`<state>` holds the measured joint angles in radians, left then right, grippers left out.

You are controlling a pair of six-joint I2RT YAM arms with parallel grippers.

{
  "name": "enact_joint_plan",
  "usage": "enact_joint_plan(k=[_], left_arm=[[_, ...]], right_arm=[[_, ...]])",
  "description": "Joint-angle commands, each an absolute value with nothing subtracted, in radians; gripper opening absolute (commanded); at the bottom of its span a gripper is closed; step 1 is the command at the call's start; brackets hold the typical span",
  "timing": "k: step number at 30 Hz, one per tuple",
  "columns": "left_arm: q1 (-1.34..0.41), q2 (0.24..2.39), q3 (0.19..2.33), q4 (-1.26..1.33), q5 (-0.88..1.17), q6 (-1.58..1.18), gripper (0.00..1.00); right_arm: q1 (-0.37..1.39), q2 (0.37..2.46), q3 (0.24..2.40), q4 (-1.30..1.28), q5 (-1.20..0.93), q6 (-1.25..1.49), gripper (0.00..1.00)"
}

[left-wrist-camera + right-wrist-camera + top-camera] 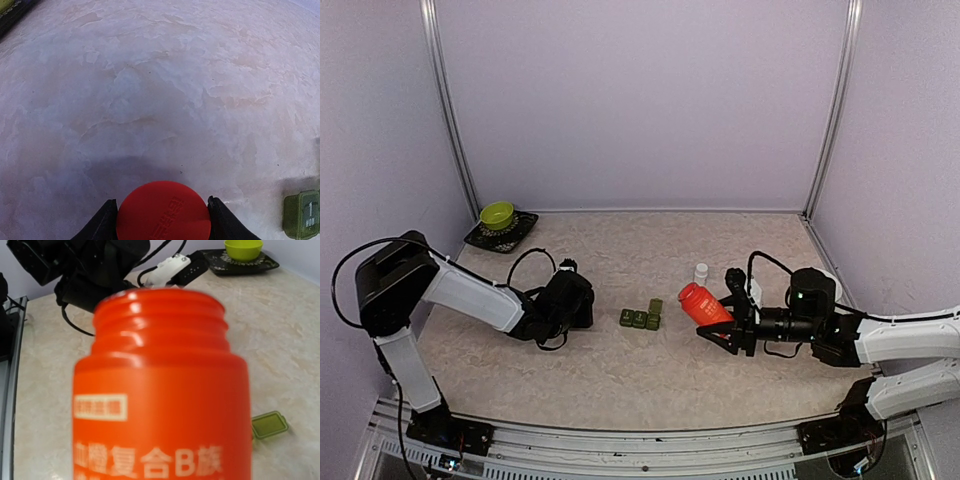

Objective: Sort the pills into containers
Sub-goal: Place the lid of the pill bottle at the center of the board.

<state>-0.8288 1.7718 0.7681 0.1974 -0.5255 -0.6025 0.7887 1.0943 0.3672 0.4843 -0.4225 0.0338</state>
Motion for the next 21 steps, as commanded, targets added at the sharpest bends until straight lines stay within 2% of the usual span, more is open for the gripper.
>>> enact_joint_plan(k=[1,8,15,21], left_arm=[[-0.844,1.812,0.805,0.224,-0.557,-0.621,0.57],[-0.848,1.829,0.805,0.232,-0.537,-0.63,0.73],[-0.847,1.761,0.806,0.205,-0.52,-0.634,0.98],[-0.855,1.566,0.808,0.133,-0.468,-0.61,0.99]], right_arm=[[0.781,1.101,0.37,0.516,-0.422,0.022,0.0],[0.778,1.119,0.38,0.506,-0.422,0.015,0.0],[0.768,1.152,0.397,0.487,-0.434,0.001,0.0],[0.747,1.205,0.432,0.451,-0.464,-0.028,0.0]])
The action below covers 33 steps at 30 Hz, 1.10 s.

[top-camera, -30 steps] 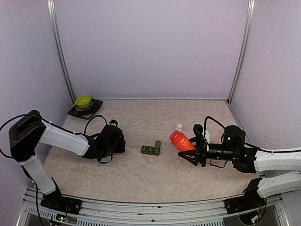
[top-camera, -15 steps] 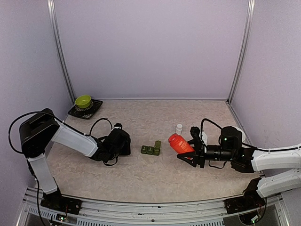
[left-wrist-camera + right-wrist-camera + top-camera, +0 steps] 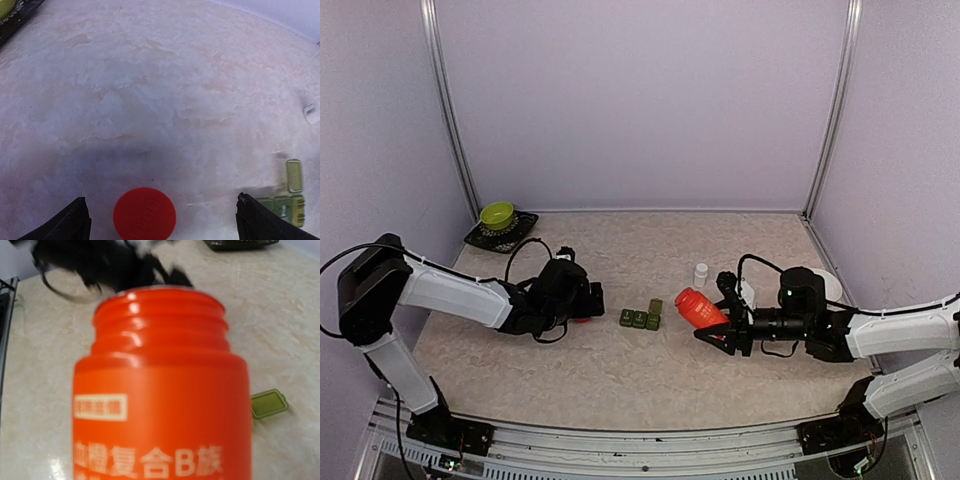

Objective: Sort the pills into containers
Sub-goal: Place the lid of the pill bottle at the center of the board, then pour the pill into the compartment of the pill container.

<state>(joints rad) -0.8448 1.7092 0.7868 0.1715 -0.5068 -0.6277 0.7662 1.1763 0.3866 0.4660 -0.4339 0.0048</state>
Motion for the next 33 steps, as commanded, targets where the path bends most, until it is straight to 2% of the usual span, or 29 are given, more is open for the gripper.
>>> enact_joint_plan(k=[1,10,33], left_arm=[[-0.856,1.544,0.808,0.122,-0.455,-0.607,0.99],[-0.916,1.432,0.787,0.077,-0.402,-0.587,0.99],[-0.954,1.491,0.832,0.11,-0.327,-0.569,0.99]], right_arm=[[0.745,1.217,0.439,0.442,-0.466,-0.036,0.0],[0.732,1.362,0.533,0.361,-0.479,-0.085,0.0],[0.73,1.558,0.736,0.105,-0.393,-0.087,0.0]])
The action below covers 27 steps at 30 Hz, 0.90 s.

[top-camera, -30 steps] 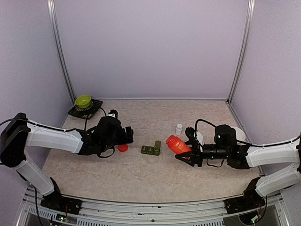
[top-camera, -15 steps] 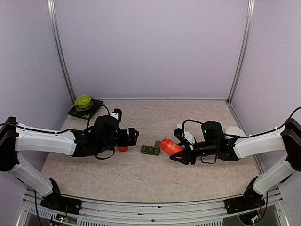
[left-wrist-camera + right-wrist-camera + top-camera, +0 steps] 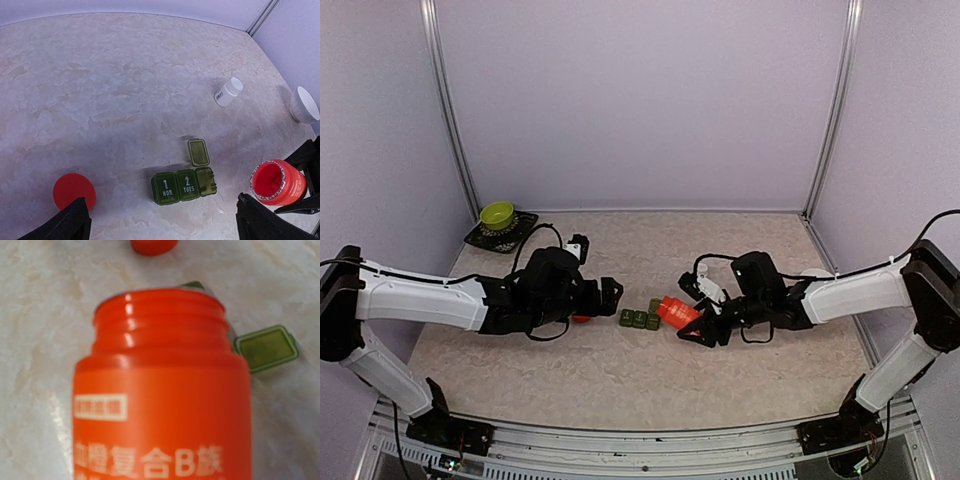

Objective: Sort the pills into containers
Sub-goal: Pour the pill into the compartment of the pill container.

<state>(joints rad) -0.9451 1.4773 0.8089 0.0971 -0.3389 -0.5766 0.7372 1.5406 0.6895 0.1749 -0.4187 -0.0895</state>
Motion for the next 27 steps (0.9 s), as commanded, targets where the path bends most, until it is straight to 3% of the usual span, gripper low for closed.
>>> enact_joint_plan(k=[1,27], left_arm=[[-0.954,1.491,0.83,0.11,-0.326,-0.569,0.99],[-0.956,1.491,0.807,0.127,-0.321,-0.579,0.99]], right_arm=[[0.73,1.564,0.743,0.094,-0.388,-0.086,0.0],[0.769,1.682,0.925,-0.138,-0.334,-0.094,0.0]])
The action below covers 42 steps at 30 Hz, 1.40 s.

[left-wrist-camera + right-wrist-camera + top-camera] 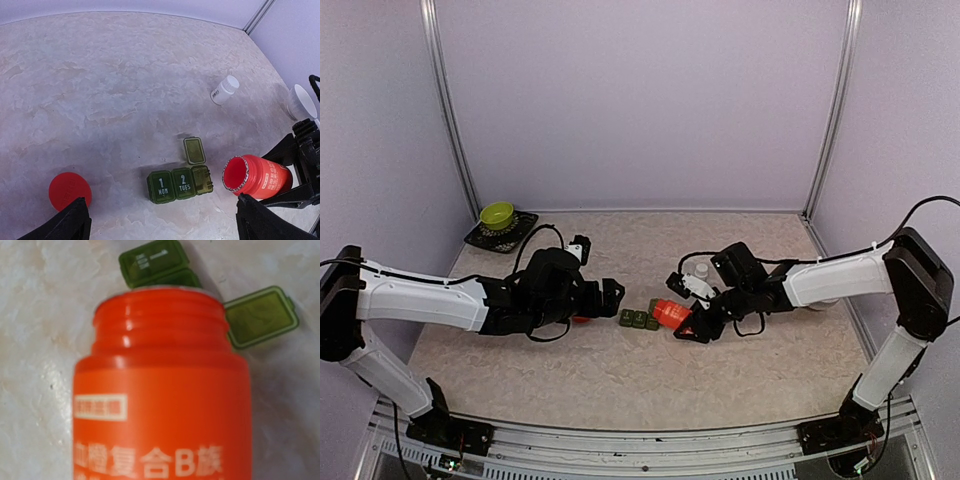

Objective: Sort the pills into containers
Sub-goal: Pour the pill into the compartment of the pill container.

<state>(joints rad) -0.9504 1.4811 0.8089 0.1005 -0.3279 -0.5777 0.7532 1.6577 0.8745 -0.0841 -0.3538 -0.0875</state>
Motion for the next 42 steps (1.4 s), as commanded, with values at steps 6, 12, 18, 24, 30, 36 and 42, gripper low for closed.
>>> enact_joint_plan(k=[6,12,18,24,30,36,42], left_arm=[[-0.954,1.492,0.807,0.127,-0.322,-0.579,0.99],[-0.954,1.493,0.808,0.127,-0.32,-0.579,0.99],[-0.954,1.497,0.81,0.127,-0.319,-0.579,0.99],[-0.955,1.5,0.81,0.129,-0.316,-0.581,0.99],[-0.955,1.501,0.807,0.13,-0.315,-0.582,0.99],[-0.956,1.505,0.804,0.138,-0.313,-0.586,0.99],[-0.956,1.507,0.798,0.144,-0.311,-0.589,0.99]], right_arm=[[0.777,1.703,0.963,-0.19,-0.32,-0.107,0.0],[0.783,1.716,0.99,-0.229,-0.306,-0.116,0.0],[0.787,1.731,1.013,-0.265,-0.295,-0.121,0.0],[0.791,1.744,1.042,-0.307,-0.28,-0.131,0.0],[0.794,1.749,1.063,-0.341,-0.269,-0.137,0.0],[0.799,1.76,1.085,-0.371,-0.265,-0.141,0.0],[0.801,1.774,1.112,-0.411,-0.251,-0.147,0.0]])
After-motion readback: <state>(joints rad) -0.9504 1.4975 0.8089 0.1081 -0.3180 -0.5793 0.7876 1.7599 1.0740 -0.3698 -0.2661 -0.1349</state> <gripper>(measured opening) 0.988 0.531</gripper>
